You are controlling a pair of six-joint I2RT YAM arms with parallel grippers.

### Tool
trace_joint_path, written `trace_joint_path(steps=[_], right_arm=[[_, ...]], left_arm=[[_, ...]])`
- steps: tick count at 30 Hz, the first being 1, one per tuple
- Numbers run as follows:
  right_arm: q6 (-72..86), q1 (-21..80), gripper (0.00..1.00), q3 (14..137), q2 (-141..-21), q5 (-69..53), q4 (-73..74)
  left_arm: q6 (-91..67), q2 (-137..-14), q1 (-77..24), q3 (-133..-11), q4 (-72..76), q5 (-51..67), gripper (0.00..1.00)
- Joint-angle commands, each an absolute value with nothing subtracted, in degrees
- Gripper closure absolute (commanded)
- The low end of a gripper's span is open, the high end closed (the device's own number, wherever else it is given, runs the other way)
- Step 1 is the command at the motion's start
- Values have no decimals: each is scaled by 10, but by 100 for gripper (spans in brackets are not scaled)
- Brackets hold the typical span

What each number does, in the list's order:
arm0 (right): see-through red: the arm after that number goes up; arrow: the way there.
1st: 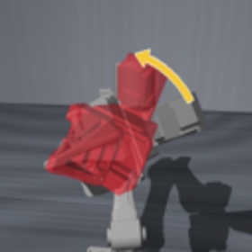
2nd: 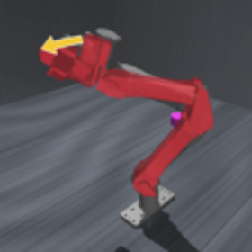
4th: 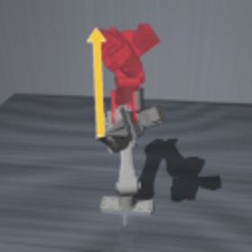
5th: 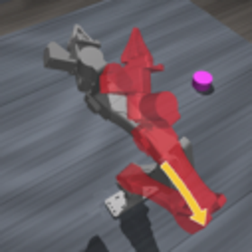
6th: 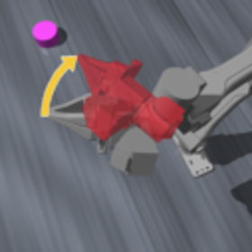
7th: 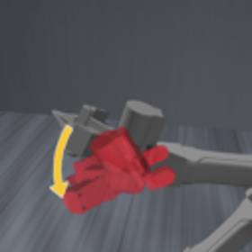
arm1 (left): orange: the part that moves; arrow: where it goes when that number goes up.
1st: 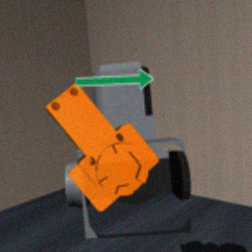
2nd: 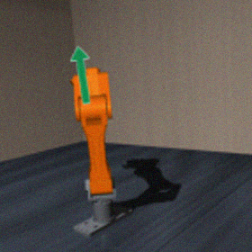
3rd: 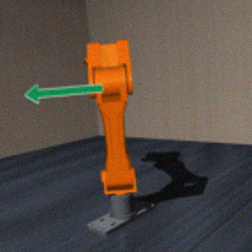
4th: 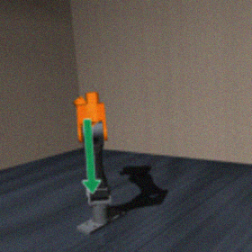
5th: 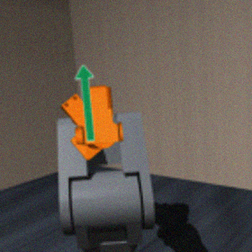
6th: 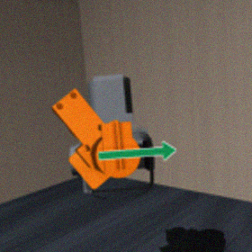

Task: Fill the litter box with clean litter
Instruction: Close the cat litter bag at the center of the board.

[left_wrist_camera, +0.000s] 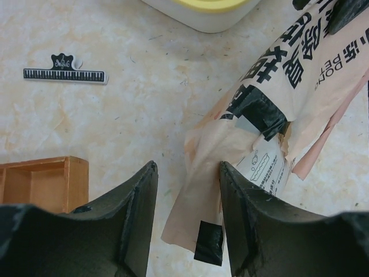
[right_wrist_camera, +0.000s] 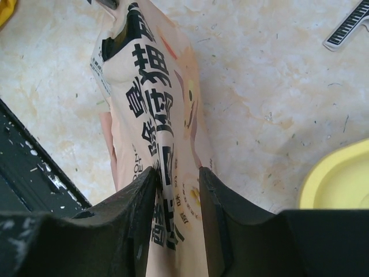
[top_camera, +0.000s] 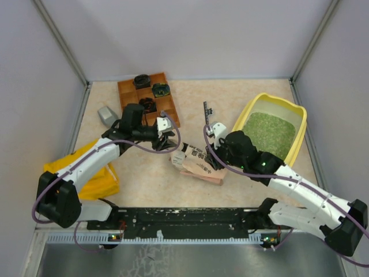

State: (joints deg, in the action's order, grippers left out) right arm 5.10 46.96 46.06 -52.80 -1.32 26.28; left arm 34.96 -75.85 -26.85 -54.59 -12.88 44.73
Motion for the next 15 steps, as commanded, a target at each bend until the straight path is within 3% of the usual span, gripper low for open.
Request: trace_joint_path(steps=[1,11,15], right_arm=[[43,466,65,464,-513,-3,258],[-2,466,68,455,-498,-5,275],[-28,465,86,443,-471,-11,258]], left_arm=[[416,-750,-267,-546,-133,464,47],[494,-791,-266,-589,-216,454,42],[536,-830,-264,-656,-309,496,40]])
